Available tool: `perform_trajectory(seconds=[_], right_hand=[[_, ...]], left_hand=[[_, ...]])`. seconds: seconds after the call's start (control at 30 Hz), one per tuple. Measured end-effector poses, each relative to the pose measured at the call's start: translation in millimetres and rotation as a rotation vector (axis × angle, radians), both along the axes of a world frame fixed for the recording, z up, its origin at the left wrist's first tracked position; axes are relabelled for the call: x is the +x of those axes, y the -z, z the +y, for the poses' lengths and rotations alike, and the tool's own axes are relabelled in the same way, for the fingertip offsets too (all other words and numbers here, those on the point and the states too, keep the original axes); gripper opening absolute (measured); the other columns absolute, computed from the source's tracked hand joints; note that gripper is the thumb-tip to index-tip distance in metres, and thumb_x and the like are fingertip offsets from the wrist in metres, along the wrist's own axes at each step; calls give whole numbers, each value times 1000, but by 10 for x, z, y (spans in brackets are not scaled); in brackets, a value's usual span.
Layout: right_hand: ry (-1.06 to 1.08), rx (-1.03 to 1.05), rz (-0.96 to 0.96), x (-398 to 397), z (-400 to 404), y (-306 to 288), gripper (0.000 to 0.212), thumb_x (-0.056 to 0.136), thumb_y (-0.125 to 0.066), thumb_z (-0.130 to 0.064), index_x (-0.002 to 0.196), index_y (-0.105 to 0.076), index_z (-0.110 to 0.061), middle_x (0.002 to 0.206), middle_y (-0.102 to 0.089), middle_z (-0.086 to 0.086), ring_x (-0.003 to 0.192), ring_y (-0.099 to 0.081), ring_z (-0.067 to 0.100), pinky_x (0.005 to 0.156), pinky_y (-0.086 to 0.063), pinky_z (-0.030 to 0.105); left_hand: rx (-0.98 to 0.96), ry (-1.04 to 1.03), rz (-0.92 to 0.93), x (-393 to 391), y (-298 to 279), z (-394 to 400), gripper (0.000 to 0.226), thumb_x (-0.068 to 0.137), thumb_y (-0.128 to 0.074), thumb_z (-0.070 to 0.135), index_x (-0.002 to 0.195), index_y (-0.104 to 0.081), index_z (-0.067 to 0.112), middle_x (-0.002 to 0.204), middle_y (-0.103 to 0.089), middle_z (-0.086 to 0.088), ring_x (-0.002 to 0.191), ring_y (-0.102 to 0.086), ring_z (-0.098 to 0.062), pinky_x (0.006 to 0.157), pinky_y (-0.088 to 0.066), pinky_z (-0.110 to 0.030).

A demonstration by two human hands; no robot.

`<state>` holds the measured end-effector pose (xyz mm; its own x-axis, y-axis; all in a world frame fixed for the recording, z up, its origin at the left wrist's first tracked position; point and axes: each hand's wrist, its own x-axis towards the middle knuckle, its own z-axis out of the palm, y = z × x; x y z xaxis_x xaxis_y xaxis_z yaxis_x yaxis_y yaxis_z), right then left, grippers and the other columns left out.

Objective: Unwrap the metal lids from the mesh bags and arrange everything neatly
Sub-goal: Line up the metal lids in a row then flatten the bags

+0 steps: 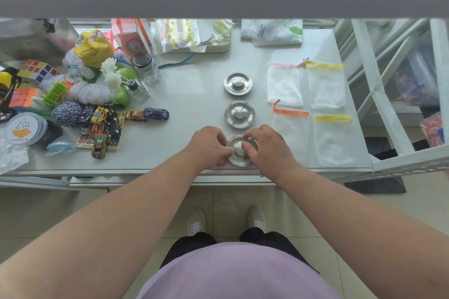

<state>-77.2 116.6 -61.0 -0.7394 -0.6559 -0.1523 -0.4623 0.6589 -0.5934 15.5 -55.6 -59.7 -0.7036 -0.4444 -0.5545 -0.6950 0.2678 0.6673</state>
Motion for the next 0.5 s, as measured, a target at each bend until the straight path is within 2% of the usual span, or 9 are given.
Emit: perform_trajectory(seconds=[0.07, 0.17, 0.23, 0.33, 0.43, 0.5], right_hand=[[-10, -14, -3, -16, 14, -7, 31, 96, -69, -31, 123, -73, -15, 110, -61, 5, 88, -56, 16, 84, -42, 24], [22, -63, 24, -127, 94, -33, 34, 97, -68, -33, 126, -71, -16, 111, -63, 3, 84, -54, 13, 88, -48, 30], [61, -97, 77, -279, 178, -64, 31, 96, -69, -30, 123, -73, -14, 110, -66, 5, 82, -56, 15, 89, -48, 30], [115, -93, 144, -618, 325, -106, 26, 95, -69, -23, 118, -75, -13, 108, -68, 9, 87, -61, 22, 91, -47, 33], [176, -32, 161, -1049, 473, -122, 27, 96, -67, -23, 119, -74, -11, 108, -68, 12, 100, -63, 30, 95, -47, 36], [191, 43, 156, -1314, 566, -118, 31, 96, -66, -26, 124, -71, -13, 113, -68, 12, 112, -60, 33, 101, -45, 40]], left_hand=[[-16, 10, -13, -5, -34, 19, 22, 82, -85, 26, 91, -70, 11, 87, -80, -12, 72, -82, -29, 71, -70, -47], [-292, 105, -15, -36, -148, 23, 32, 87, -73, 47, 101, -69, 18, 97, -75, -2, 87, -72, -23, 82, -61, -39], [-387, 116, 66, -123, -246, 49, 33, 92, -67, 46, 111, -69, 19, 97, -67, 0, 95, -64, -23, 86, -55, -38], [-411, 147, 216, -423, -362, 178, 27, 95, -65, 37, 111, -71, 16, 96, -61, 1, 97, -61, -24, 89, -53, -38], [-412, 236, 240, -804, -392, 313, 29, 97, -67, 33, 120, -74, 18, 114, -69, -3, 111, -64, -26, 97, -52, -39], [-491, 343, 202, -1043, -382, 375, 34, 101, -65, 34, 131, -72, 21, 127, -69, -3, 125, -60, -27, 105, -49, -41]])
